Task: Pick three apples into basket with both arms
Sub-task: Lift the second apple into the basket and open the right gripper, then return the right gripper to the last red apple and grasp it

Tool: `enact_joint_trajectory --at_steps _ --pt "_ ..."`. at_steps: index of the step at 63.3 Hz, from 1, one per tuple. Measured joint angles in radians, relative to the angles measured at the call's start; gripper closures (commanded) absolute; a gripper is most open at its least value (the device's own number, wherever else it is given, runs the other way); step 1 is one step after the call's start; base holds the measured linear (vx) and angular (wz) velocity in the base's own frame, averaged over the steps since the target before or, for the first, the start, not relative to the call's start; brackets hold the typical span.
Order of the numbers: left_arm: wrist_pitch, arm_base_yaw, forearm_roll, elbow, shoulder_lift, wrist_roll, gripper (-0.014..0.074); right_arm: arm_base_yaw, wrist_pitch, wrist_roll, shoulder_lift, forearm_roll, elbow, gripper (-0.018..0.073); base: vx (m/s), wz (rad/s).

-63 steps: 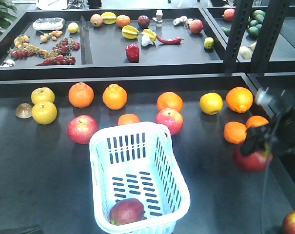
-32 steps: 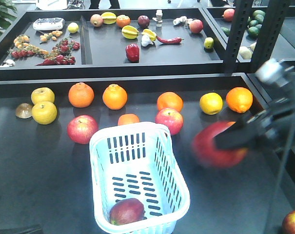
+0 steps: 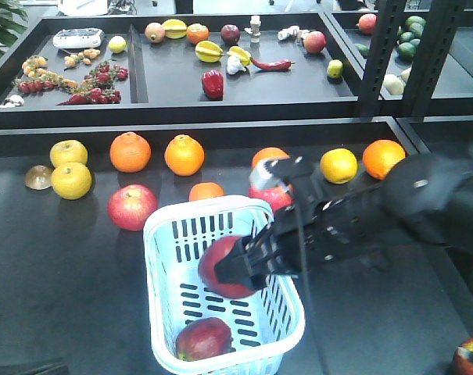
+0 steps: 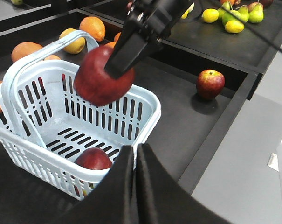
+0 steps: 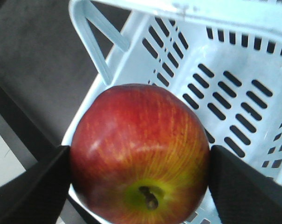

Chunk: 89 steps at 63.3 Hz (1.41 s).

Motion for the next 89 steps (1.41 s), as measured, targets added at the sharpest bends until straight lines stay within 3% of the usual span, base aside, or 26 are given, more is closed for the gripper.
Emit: enact_joint_trajectory --at_steps 15,25,36,44,54,58,63,66,72,83,89 --pt "0.0 0.0 0.0 0.0 0.0 0.0 0.0603 0.002 -0.006 0.0 0.057 0.011 -0.025 -0.0114 0.0 0.0" --pt "0.0 0.0 0.0 0.0 0.0 0.0 0.0603 0.002 -0.011 0.0 0.057 0.022 -0.031 -0.0168 0.0 0.0" --pt "0.0 0.0 0.0 0.0 0.0 0.0 0.0603 0.002 -0.017 0.0 0.057 0.022 -0.031 -0.0124 0.0 0.0" --pt "0.0 0.0 0.0 0.0 0.0 0.0 0.0603 0.002 -0.01 0.0 0.051 0.022 -0.031 -0.0024 0.0 0.0" --pt "0.0 0.0 0.0 0.0 0.0 0.0 0.0603 0.002 0.039 0.026 -0.006 0.018 -0.031 0.0251 0.0 0.0" --pt "0.0 0.0 0.0 0.0 0.0 0.0 0.0603 0.001 0.07 0.065 -0.046 -0.005 -0.031 0.0413 0.0 0.0" --pt "0.0 0.0 0.0 0.0 0.0 0.0 0.0603 -0.015 0.137 0.118 -0.097 -0.084 -0.031 0.0575 0.0 0.0" --pt "0.0 0.0 0.0 0.0 0.0 0.0 0.0603 -0.028 0.18 0.163 -0.125 -0.15 -0.031 0.0573 0.0 0.0" --pt "0.0 0.0 0.0 0.0 0.0 0.0 0.0603 -0.086 0.287 0.321 -0.195 -0.372 -0.031 0.0569 0.0 0.0" --pt "0.0 0.0 0.0 0.0 0.0 0.0 0.0603 -0.249 0.407 0.609 -0.295 -0.794 -0.031 0.0568 0.0 0.0" --pt "0.0 0.0 0.0 0.0 0.0 0.0 0.0603 -0.347 0.451 0.682 -0.309 -0.913 -0.031 0.0561 0.0 0.0"
